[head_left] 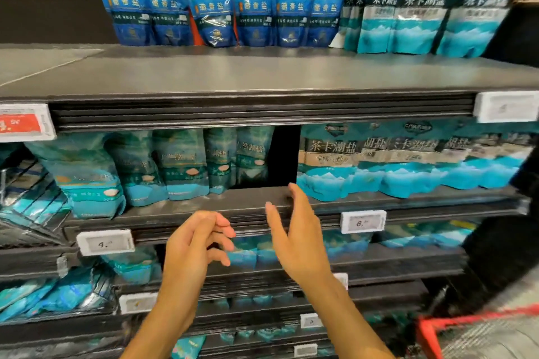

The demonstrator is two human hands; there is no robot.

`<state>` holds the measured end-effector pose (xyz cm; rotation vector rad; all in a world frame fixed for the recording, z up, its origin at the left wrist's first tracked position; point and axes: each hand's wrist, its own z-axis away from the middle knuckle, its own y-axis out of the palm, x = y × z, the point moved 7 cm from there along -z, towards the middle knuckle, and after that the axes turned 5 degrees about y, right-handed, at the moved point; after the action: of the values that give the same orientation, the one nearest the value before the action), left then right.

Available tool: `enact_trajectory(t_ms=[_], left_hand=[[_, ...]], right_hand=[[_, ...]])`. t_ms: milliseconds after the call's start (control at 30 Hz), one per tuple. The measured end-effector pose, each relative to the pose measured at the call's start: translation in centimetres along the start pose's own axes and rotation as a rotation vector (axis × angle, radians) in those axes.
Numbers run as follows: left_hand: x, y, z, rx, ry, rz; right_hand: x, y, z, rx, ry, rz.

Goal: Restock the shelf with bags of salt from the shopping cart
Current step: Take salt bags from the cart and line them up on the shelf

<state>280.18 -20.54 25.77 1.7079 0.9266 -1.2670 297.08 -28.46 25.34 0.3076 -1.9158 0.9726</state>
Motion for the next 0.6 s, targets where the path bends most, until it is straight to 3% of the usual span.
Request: enact_trajectory(t_ms=[67, 233, 433, 600], left_hand=[[1.4, 2.6, 0.8, 0.070, -0.010, 0.001], [6.2, 12.7, 4.1, 0.255, -0.149, 0.022], [12.6, 28.3, 11.8, 0.607, -0.331, -0.084], [20.2, 41.2, 22.1, 0.938, -0.382, -0.253]], right_hand=[[-1.1, -2.4, 3.5, -0.050, -0.083, 0.001], [-9.5, -11.3, 11.3, -0.259, 0.089, -0.040], [-22.1, -25.8, 21.7, -0.593, 0.449, 0.121], [-34.6, -35.7, 32.4, -0.838, 0.877, 0.200]])
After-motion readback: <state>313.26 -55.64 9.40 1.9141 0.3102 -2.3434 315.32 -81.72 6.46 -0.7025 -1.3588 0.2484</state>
